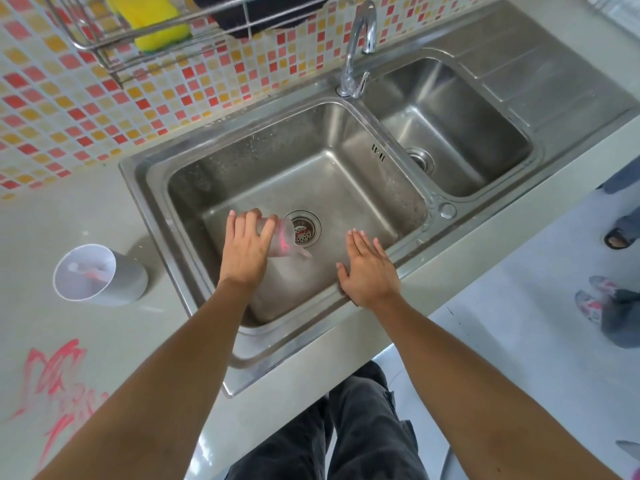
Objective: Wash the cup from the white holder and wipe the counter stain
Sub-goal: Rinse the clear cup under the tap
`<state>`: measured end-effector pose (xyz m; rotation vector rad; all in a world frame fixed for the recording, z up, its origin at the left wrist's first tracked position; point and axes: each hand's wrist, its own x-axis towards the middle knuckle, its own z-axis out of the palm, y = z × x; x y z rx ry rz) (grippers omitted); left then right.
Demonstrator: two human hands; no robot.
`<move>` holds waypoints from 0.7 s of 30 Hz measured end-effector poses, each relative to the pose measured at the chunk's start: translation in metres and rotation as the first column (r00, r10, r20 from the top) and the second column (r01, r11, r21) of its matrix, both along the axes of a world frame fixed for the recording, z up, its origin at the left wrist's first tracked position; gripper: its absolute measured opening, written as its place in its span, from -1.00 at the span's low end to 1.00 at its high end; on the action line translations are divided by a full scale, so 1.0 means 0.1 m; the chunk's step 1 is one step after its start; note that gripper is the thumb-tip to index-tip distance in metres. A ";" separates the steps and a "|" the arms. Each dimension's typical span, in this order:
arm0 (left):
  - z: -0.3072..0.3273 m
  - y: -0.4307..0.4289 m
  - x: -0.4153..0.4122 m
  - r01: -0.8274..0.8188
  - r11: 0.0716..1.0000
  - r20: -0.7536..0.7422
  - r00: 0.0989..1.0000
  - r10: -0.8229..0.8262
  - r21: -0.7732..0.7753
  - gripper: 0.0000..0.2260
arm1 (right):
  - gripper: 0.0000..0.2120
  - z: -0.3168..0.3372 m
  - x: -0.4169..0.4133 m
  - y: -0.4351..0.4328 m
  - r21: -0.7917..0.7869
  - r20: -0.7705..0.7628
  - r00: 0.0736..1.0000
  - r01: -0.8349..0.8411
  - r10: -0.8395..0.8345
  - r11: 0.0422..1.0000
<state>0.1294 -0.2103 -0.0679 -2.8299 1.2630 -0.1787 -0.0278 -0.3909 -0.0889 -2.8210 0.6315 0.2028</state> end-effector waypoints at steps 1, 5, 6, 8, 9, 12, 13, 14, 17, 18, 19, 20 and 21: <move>0.02 -0.01 0.00 0.014 1.000 0.020 1.000 -0.014 0.018 -0.32 | -0.34 0.00 0.00 0.00 0.002 -0.001 1.000 -0.002 0.002 1.000; 0.09 -0.05 0.01 0.022 0.996 0.083 0.996 -0.030 0.090 -0.27 | -0.35 0.00 -0.01 0.00 0.006 -0.002 1.000 -0.014 0.014 1.000; 0.11 -0.06 0.01 0.012 0.994 0.099 0.995 -0.024 0.112 -0.26 | -0.35 0.00 -0.01 0.00 0.004 0.001 1.000 -0.018 0.018 1.000; 0.15 -0.09 -0.01 -0.004 0.990 0.125 0.992 -0.014 0.143 -0.26 | -0.35 0.00 -0.02 0.03 0.006 0.005 1.000 -0.028 0.028 1.000; 0.16 -0.11 -0.02 -0.010 0.989 0.132 0.991 -0.009 0.150 -0.26 | -0.35 -0.01 -0.02 0.04 0.009 0.002 0.999 -0.033 0.033 0.999; 0.21 -0.17 -0.03 -0.041 0.988 0.124 0.992 0.023 0.146 -0.27 | -0.34 -0.03 -0.01 0.05 0.032 -0.020 0.999 -0.036 0.036 0.999; 0.23 -0.20 -0.05 -0.062 0.990 0.115 0.992 0.048 0.124 -0.28 | -0.34 -0.02 -0.01 0.04 0.039 -0.024 0.999 -0.041 0.042 0.998; 0.25 -0.24 -0.07 -0.090 0.991 0.093 0.992 0.081 0.095 -0.30 | -0.34 -0.01 -0.01 0.02 0.057 -0.019 0.998 -0.051 0.052 0.997; 0.30 -0.36 -0.09 -0.202 0.979 0.007 0.979 0.202 0.004 -0.33 | -0.38 0.04 0.01 -0.08 0.260 0.105 0.994 -0.031 0.003 0.965; 0.33 -0.41 -0.09 -0.240 0.971 -0.014 0.971 0.240 -0.020 -0.32 | -0.40 0.08 0.02 -0.16 0.354 0.146 0.988 -0.015 -0.039 0.935; 0.35 -0.47 -0.08 -0.272 0.961 -0.032 0.962 0.271 -0.047 -0.30 | -0.42 0.14 0.05 -0.26 0.423 0.179 0.980 -0.001 -0.083 0.906; 0.38 -0.54 -0.09 -0.302 0.950 -0.051 0.953 0.299 -0.079 -0.29 | -0.44 0.18 0.09 -0.40 0.460 0.204 0.971 0.019 -0.126 0.888; 0.41 -0.63 -0.09 -0.330 0.937 -0.069 0.944 0.324 -0.117 -0.28 | -0.45 0.23 0.15 -0.57 0.473 0.227 0.959 0.042 -0.168 0.880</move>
